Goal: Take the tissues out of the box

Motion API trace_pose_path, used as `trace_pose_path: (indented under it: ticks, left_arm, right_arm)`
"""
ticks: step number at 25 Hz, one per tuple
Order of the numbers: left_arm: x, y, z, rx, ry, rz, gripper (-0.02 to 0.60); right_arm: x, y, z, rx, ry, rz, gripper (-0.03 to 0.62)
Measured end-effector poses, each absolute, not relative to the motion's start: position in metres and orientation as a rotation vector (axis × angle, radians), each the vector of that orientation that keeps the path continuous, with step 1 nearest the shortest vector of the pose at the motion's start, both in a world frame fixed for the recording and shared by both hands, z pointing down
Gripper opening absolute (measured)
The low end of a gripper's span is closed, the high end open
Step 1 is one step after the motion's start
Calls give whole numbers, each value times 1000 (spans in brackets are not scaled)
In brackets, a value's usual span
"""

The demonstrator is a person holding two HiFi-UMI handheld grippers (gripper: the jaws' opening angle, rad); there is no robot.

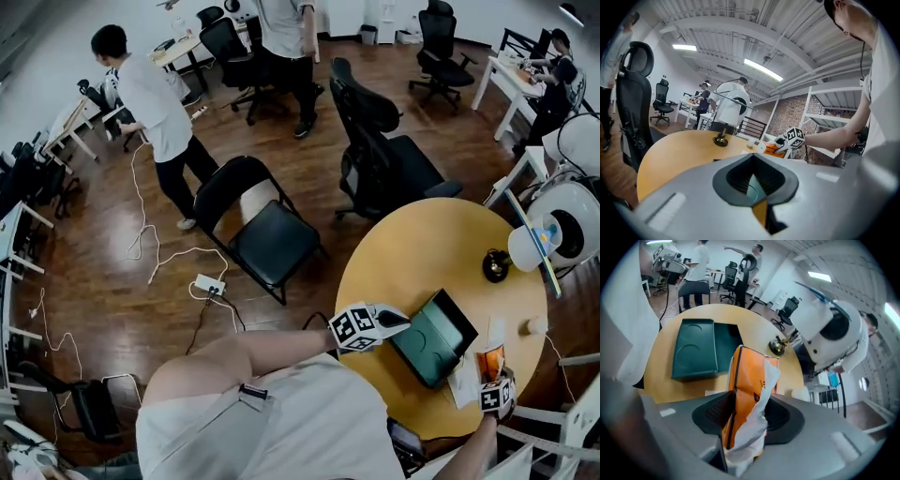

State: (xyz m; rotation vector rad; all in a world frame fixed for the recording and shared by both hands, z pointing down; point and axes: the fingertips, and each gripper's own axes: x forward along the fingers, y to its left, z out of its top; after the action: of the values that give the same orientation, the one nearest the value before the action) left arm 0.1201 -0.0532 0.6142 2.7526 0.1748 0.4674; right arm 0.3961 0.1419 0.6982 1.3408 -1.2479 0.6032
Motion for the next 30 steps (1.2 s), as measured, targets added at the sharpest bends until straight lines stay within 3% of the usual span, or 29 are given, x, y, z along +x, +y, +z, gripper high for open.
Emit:
trace_pose_path:
  ticks: [10,13,16,25,27,30]
  left_arm:
    - [122,-33,612,2774,214,513,0]
    - [122,-31,611,2775,216,517,0]
    - [123,-28,608,2778,229,516,0]
    - [139,-40,599,2780,256,478,0]
    - [143,-38,593,2783,281,462,0]
    - [144,-30,580,2798,326,423,0]
  right_arm:
    - [365,219,797,1312,-1196,757,198]
    - [360,224,806,1309,-1193,761,227]
    - [358,226,792,1322,-1199,755,256]
    - [326,186,690,1576,-1371,687,262]
    - [308,155,646,1709,-1512,600,226]
    - [264,107,578,1937,-1885,525,87]
